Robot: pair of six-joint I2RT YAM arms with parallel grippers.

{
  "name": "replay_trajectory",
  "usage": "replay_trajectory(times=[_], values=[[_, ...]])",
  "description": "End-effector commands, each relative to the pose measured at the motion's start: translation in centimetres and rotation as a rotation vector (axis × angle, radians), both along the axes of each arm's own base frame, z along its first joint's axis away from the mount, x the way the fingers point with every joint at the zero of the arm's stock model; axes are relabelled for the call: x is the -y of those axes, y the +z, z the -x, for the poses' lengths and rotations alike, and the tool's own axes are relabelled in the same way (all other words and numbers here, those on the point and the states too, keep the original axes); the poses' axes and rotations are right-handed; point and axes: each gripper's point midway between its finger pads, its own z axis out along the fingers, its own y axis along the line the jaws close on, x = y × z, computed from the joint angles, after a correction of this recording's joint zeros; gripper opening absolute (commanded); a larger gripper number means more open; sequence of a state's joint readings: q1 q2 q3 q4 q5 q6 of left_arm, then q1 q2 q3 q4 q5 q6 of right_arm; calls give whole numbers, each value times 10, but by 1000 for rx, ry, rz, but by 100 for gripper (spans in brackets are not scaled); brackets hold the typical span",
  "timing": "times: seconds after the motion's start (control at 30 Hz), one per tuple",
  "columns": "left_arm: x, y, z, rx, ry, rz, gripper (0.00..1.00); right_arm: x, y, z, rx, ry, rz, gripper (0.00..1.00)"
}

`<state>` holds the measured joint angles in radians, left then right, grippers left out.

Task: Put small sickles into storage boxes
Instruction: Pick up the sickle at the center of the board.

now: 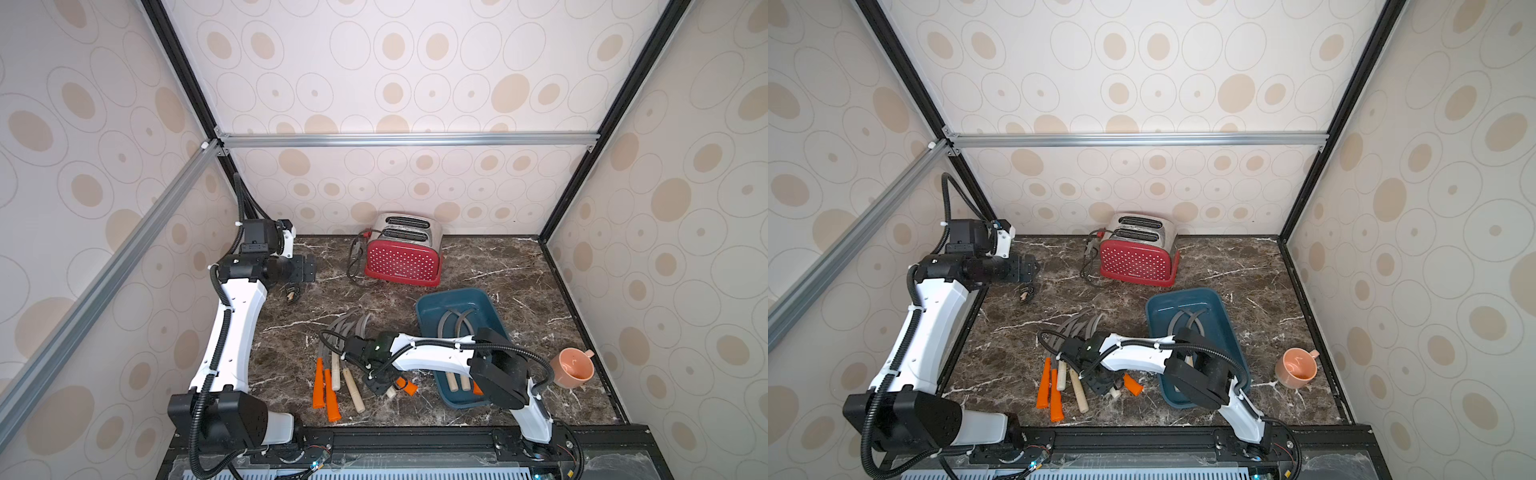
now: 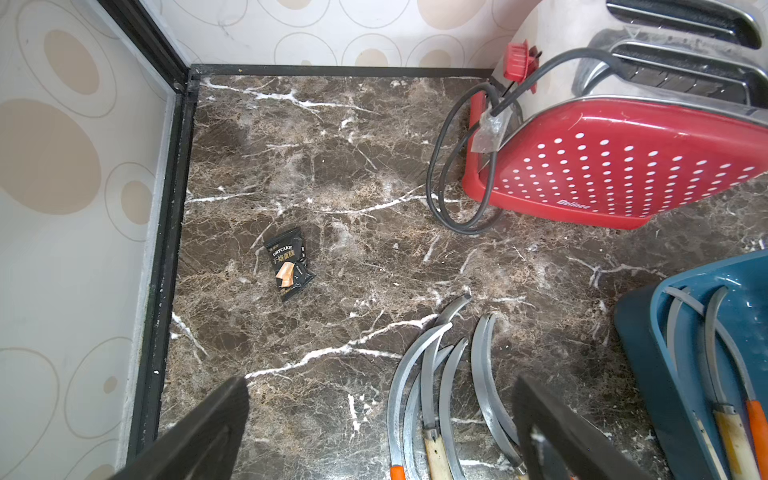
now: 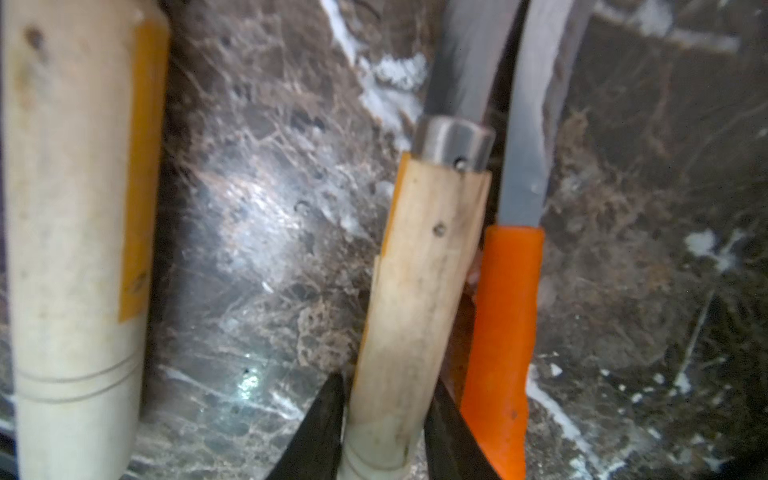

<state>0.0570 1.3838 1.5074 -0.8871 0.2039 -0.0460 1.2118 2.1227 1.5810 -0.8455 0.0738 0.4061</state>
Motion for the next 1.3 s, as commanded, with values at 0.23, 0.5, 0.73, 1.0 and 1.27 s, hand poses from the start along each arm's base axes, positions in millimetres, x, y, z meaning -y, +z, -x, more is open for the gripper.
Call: replay_trajectory(times=[0.23, 0.5, 0.73, 1.0, 1.27], values=[[-1, 11, 8, 19, -10, -7, 99, 4, -8, 6, -6, 8, 30, 24], [-2, 16, 8, 32, -9, -15, 99, 0, 8, 0, 34, 7, -7, 12], [-3, 16, 9, 33, -6, -24, 99, 6, 27, -7, 93, 10, -13, 6], [-3, 19, 9, 39, -7, -26, 99, 5, 41, -7, 104, 15, -41, 5], [-4, 20, 7, 43, -11, -36, 99, 13, 57, -15, 138, 2, -45, 5]])
